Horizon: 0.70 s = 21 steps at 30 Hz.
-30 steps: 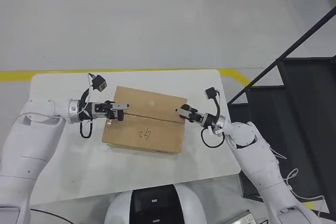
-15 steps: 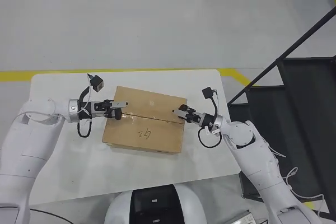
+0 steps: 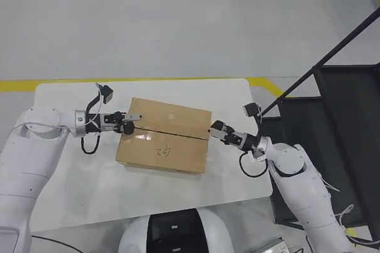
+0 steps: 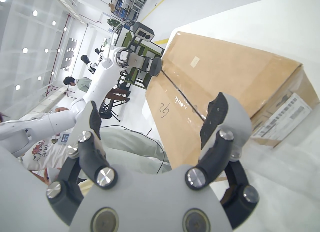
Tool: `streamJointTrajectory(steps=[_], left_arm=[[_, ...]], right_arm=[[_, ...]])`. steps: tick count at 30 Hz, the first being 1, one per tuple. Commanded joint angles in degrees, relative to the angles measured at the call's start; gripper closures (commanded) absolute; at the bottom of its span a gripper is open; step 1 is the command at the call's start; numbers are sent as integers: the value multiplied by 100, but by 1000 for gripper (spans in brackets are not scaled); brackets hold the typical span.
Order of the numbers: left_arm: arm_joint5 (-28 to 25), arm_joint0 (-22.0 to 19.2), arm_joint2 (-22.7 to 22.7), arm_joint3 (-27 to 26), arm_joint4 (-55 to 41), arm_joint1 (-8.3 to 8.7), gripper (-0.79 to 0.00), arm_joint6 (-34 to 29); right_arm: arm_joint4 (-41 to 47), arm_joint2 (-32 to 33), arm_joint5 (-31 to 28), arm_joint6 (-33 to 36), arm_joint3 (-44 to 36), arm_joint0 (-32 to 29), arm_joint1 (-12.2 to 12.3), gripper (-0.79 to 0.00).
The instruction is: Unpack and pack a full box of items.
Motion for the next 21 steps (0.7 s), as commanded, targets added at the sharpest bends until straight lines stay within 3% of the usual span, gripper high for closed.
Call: streamJointTrajectory(steps=[1, 5, 10, 15, 21], left_arm=[[-2, 1, 0, -1, -3, 0, -785, 1], [-2, 1, 0, -1, -3, 0, -785, 1], [-2, 1, 0, -1, -3, 0, -785, 1], [-2, 1, 0, -1, -3, 0, -785, 1], [-2, 1, 0, -1, -3, 0, -785, 1]], right_arm=[[155, 141, -35, 332, -187, -296, 46, -785], [196, 321, -12, 746, -351, -853, 123, -785], [241, 188, 194, 587, -96, -1131, 128, -785], [584, -239, 545, 119, 640, -763, 47, -785], [1230, -788, 466, -279, 1679, -79, -107, -785]])
